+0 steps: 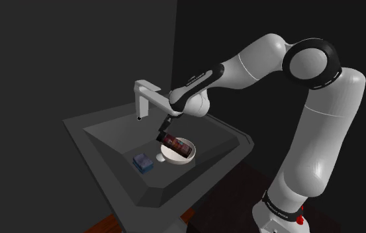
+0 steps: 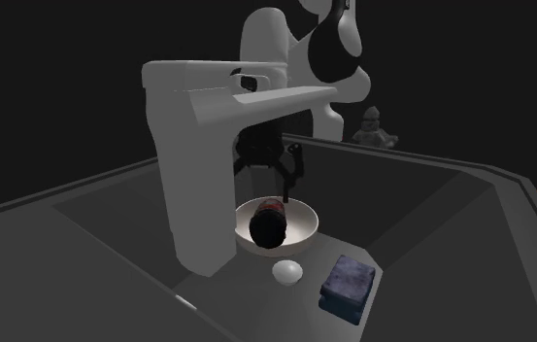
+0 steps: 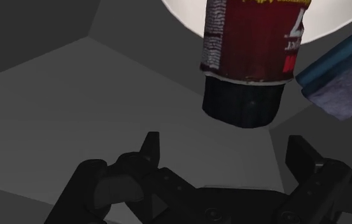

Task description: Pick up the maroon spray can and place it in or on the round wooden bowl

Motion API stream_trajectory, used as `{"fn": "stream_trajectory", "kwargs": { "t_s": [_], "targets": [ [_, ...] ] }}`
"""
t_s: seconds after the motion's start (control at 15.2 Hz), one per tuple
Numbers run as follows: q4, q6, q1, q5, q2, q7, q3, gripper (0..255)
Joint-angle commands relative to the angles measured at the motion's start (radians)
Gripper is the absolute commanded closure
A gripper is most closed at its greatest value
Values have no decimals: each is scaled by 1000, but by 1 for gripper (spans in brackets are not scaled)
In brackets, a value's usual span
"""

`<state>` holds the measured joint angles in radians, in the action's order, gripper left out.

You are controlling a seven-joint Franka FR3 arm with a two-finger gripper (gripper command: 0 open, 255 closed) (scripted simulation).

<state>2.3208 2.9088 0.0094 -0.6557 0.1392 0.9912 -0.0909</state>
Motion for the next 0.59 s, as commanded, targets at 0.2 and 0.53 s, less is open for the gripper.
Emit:
{"fn": "stream_trajectory", "kwargs": {
  "t_s": [0.2, 0.53],
  "targets": [
    [14, 20, 7, -44, 84, 38, -30, 255],
    [64, 21, 37, -4, 26, -32, -29, 255]
  ]
}}
